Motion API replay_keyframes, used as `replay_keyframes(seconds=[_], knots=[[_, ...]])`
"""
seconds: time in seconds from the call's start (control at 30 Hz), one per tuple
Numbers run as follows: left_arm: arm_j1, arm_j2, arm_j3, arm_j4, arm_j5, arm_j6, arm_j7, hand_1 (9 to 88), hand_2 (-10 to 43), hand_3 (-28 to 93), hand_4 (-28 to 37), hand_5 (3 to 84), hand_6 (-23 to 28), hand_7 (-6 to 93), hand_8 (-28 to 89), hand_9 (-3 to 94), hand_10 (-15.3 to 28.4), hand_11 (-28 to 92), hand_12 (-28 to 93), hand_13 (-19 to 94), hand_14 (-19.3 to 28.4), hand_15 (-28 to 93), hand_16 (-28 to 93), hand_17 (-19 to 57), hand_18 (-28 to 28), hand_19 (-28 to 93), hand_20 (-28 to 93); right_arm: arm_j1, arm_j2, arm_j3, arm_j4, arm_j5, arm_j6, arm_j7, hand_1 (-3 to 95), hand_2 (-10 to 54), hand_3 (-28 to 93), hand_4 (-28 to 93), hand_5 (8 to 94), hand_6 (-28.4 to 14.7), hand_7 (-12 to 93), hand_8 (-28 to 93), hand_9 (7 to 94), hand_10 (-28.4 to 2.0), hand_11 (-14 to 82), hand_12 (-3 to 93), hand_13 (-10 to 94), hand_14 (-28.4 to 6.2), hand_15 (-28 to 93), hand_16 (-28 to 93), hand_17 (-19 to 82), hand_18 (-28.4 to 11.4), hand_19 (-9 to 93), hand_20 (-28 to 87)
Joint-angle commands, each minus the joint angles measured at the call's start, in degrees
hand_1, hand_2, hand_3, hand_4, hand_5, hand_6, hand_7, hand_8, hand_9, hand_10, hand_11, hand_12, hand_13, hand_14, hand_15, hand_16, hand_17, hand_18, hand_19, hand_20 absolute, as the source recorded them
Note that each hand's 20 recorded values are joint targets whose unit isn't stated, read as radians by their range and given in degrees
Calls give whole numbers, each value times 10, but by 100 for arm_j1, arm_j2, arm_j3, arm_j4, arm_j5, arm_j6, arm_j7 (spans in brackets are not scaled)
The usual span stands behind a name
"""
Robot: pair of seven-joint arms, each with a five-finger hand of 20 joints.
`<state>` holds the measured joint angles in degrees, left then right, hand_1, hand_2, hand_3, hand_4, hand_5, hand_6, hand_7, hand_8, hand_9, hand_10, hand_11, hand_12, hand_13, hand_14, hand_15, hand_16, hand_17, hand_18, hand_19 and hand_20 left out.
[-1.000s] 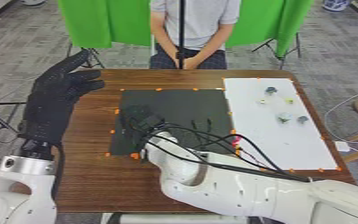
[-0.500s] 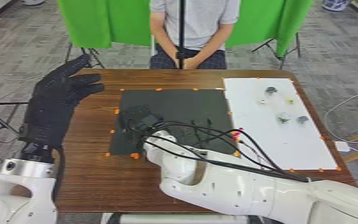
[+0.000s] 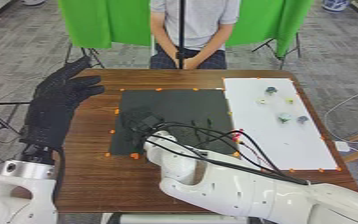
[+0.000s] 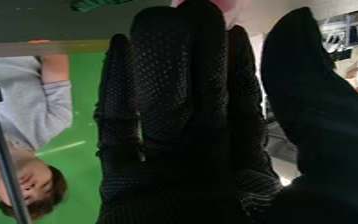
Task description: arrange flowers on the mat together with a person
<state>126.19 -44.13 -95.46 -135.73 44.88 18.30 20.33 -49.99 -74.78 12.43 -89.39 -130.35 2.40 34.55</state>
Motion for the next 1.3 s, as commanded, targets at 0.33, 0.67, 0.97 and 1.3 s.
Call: replay_keyframes(seconds=[0.33,0.67,0.97,1.3], knots=[[477,-125,-288,-120,19,106,-116,222,37,781,-283,355,72,158,-108,386,206,278,109,279,283,557,-102,-78,252,529,118,85,32,136,-782,7,410,-275,427,-95,645,-283,643,34,154,-126,800,-103,362,198,764,-61,599,179,291,-151,761,62],[1537,-369,-1085,-364,88,256,111,209,47,771,-283,352,71,158,-108,379,203,270,107,277,284,556,-102,-79,254,529,118,-1335,799,2159,-2219,1611,183,-579,337,-77,649,-278,622,15,140,-121,760,-130,318,182,722,-92,590,169,266,-177,753,60],[2045,-628,-1395,-445,119,249,64,174,48,762,-283,342,65,155,-106,354,196,255,111,258,282,546,-99,-89,259,518,115,-3855,1018,5181,-3364,3776,119,-898,270,-19,647,-259,561,-13,126,-113,646,-167,247,159,594,-152,596,127,180,-204,701,65],[2361,-953,-1423,-495,318,179,-70,155,45,755,-283,333,60,152,-105,332,193,245,113,242,277,533,-97,-97,260,509,115,-5778,539,7230,-3733,6166,-102,-1836,234,9,665,-260,481,-16,118,-107,528,-197,203,151,467,-184,573,86,109,-206,615,89]])
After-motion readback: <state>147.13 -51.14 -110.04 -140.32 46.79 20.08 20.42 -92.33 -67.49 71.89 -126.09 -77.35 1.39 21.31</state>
